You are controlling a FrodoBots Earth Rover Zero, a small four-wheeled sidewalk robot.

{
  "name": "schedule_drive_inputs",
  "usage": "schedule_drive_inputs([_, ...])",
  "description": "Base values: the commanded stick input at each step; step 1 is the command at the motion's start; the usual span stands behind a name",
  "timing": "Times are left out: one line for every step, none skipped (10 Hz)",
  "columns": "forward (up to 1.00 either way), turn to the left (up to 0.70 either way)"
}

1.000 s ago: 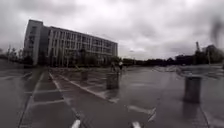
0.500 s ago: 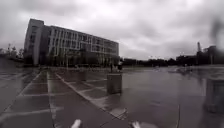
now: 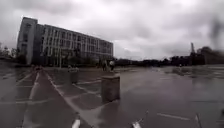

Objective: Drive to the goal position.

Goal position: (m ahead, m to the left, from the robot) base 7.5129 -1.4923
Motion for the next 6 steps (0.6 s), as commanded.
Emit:
schedule_drive_inputs([1.00,-0.39])
schedule_drive_inputs([1.00,-0.39])
schedule_drive_inputs([1.00,-0.39])
schedule_drive_inputs([1.00,-0.39])
schedule_drive_inputs([1.00,-0.39])
schedule_drive_inputs([1.00,-0.39])
